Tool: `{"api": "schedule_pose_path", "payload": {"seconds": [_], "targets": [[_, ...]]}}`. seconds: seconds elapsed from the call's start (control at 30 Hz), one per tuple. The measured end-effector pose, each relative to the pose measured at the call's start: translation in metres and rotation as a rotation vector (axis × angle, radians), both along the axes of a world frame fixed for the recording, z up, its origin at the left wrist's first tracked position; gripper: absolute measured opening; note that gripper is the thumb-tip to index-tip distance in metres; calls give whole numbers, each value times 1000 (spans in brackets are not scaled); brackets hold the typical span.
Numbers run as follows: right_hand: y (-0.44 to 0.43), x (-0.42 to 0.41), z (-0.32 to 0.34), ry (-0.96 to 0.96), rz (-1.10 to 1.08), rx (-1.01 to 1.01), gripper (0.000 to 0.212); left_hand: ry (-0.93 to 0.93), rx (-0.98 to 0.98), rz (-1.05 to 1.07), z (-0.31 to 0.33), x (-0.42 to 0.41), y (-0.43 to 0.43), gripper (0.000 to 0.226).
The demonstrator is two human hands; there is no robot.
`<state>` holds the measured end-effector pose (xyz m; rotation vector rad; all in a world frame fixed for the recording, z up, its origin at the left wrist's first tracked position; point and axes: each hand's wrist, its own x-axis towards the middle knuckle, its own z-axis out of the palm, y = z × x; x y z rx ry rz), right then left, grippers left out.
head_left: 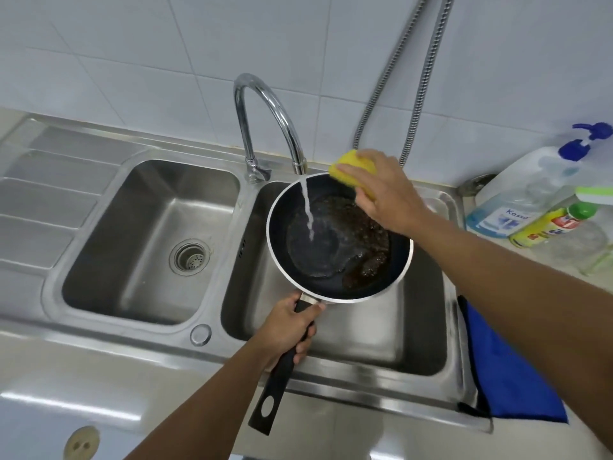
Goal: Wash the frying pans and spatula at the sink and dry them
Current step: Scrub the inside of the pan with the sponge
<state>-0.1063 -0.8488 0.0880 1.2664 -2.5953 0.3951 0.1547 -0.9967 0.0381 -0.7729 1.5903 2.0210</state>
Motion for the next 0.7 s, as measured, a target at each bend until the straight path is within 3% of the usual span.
{"api": "schedule_pose_path", "payload": {"seconds": [0.13,0.23,0.4,0.5,0.6,0.7], "targets": [[-74,-34,14,293,241,257,53,-10,44,11,-8,-3,-8,22],[-121,-42,20,298,243,356,56,-18,76,17,-15,-5,-12,25],[-150,-50,5,368,515,532,63,-13,63,13,-25,-10,-17,26],[-154,-47,2,403,501,562,64,-15,75,6,-28,-13,-21,27],[-151,-57,-1,275,297,505,57,-25,88,12,-29,-14,-22,27],[-139,-51,-2,102,96,357,89,-29,79,18,-30,-15,-23,26]]}}
